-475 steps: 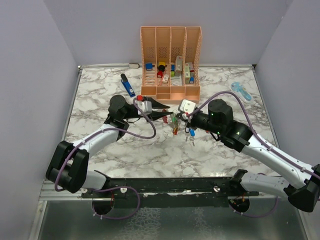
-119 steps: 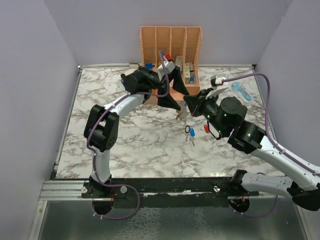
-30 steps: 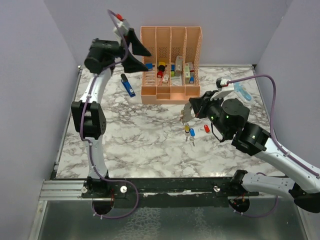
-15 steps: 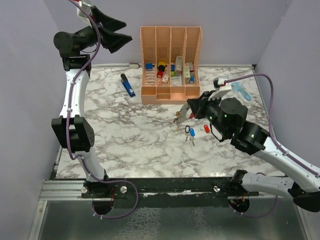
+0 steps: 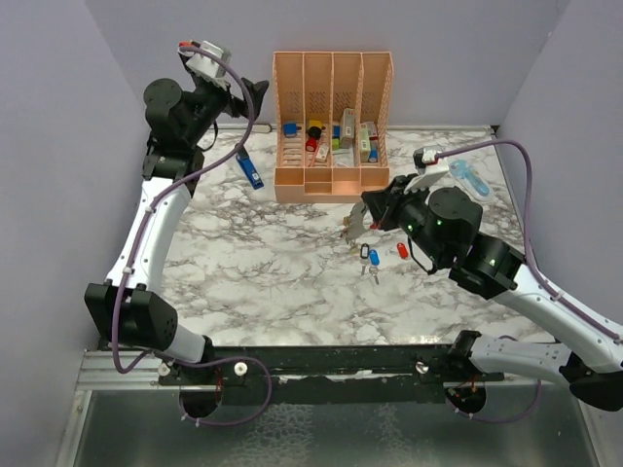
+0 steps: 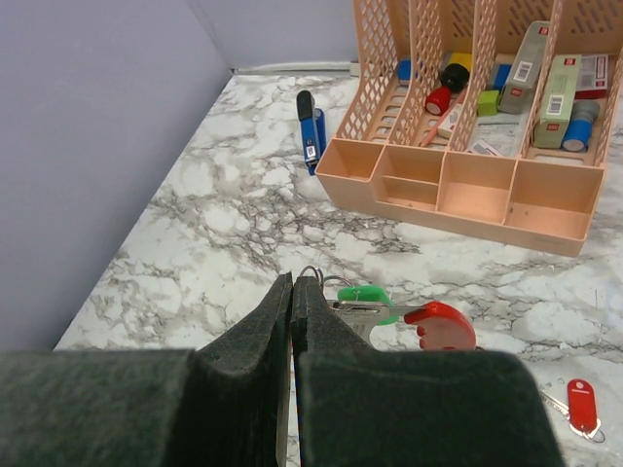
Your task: Put the keys on the keyring
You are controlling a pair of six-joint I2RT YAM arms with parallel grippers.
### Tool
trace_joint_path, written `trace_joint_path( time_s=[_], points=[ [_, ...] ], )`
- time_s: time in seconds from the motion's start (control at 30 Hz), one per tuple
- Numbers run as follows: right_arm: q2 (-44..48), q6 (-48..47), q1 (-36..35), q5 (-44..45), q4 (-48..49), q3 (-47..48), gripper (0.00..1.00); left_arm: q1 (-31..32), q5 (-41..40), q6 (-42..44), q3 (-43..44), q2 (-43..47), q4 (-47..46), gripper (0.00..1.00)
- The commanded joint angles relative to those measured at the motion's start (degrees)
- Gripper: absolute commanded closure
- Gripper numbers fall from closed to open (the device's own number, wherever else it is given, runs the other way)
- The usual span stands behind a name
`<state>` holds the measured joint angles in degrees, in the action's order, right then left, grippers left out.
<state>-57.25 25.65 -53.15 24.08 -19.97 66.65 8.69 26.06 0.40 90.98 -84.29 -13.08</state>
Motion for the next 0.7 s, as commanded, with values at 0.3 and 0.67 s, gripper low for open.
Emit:
trace_joint_path(
  time_s=[0.3, 0.67],
  points=[
    [-0.47, 1.27, -0.12, -1.12, 1.06, 1.98, 0.99, 16.0, -15.79, 3.72, -9.13, 11.53, 20.74, 0.01],
    [1.57, 3.83, -0.12, -4.11, 4.71, -2.47, 0.99, 33.06, -15.08, 4.94, -37.78, 21.03, -0.84, 0.01]
  ],
)
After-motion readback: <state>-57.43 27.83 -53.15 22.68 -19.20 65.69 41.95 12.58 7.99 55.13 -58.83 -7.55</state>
